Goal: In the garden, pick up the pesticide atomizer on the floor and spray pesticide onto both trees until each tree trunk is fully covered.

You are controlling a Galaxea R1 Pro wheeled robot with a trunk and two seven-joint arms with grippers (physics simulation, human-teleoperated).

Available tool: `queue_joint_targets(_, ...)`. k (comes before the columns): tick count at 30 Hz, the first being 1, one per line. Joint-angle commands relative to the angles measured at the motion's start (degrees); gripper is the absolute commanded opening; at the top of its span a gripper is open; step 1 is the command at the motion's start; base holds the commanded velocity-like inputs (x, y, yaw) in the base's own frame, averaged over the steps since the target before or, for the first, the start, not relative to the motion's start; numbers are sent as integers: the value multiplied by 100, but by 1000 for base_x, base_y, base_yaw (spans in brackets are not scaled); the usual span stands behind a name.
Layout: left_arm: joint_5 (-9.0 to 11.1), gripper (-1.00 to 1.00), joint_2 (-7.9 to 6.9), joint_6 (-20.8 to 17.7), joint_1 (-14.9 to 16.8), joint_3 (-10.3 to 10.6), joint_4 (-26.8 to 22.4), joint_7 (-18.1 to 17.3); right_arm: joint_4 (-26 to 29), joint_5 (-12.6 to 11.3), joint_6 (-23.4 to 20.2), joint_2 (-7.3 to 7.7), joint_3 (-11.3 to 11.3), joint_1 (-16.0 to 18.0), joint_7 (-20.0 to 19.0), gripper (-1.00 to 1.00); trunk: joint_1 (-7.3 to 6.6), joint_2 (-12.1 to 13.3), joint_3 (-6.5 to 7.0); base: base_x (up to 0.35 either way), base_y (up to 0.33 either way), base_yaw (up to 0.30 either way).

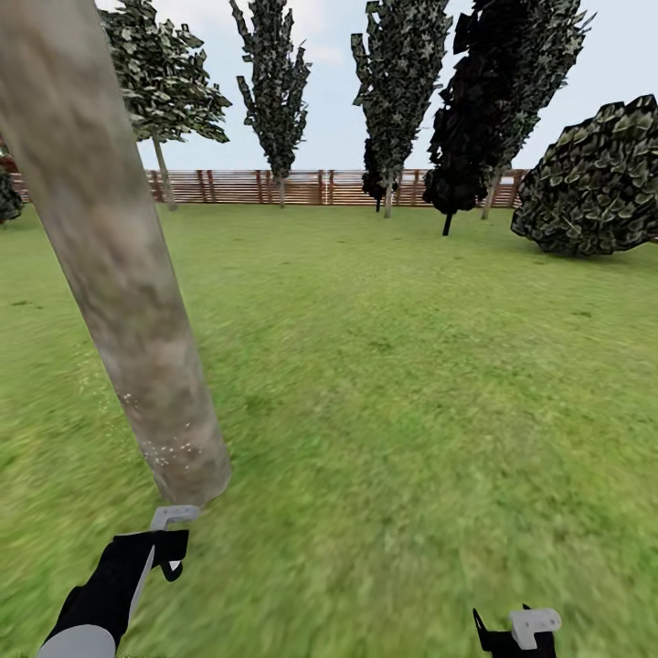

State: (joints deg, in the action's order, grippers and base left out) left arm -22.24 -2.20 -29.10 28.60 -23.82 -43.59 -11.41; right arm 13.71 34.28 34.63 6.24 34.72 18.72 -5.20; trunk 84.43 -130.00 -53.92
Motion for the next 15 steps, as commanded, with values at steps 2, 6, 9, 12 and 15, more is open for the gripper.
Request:
queue_joint_targets(2,0,-100,0,0,-1,0,0,-2,0,2,0,0,0,0,-4,100,0,0,0,123,-243,278)
queue_joint_targets(6,0,-100,0,-1,-2,0,0,-2,0,1,0,0,0,0,-7,100,0,0,0,-16,-247,278)
queue_joint_targets(9,0,-100,0,-3,0,0,0,-2,0,1,-2,0,0,0,-8,100,0,0,0,-108,-223,278)
queue_joint_targets(12,0,-100,-10,-10,3,0,-11,-2,0,1,0,-1,0,0,-8,100,0,0,0,-41,-49,278)
queue_joint_targets(15,7,-100,-29,-24,17,4,-176,-13,0,2,-1,0,0,0,-8,100,0,0,0,-5,-6,278)
